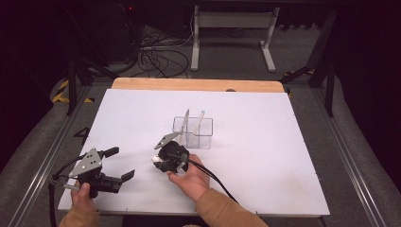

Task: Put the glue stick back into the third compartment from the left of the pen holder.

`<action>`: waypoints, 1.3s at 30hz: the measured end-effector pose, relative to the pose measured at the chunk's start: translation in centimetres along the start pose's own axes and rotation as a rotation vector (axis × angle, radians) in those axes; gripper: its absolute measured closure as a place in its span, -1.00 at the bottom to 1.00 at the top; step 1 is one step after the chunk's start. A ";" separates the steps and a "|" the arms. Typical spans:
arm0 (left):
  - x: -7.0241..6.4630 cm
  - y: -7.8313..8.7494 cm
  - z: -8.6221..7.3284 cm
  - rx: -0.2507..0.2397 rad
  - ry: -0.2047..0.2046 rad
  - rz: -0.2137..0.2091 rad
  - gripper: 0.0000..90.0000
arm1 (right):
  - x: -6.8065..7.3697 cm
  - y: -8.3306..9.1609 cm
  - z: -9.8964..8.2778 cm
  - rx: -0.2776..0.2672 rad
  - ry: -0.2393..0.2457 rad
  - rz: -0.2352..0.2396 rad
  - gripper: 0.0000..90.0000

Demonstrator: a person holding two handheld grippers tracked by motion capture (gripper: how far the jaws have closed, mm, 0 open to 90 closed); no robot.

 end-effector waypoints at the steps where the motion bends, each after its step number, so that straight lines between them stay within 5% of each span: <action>1: 0.0 0.0 0.0 0.000 0.000 0.001 -0.96 | 0.0 0.1 0.0 0.002 0.000 0.004 0.50; 18: 0.0 0.0 0.0 0.001 -0.013 0.009 -0.96 | -0.1 4.4 0.4 -0.121 -0.005 0.009 0.50; 39: -0.1 -0.1 0.0 0.005 -0.007 0.007 -0.96 | -1.9 10.2 1.1 -0.251 -0.023 -0.055 0.50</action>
Point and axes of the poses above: each handheld gripper's, and its own axes: y roughly backward along the jaws, z roughly out of its top, x roughly to its left, the point moved 4 cm from there along -y, roughly forward along the jaws, and after that the axes turned 2 degrees about z, right-handed, at the moved point
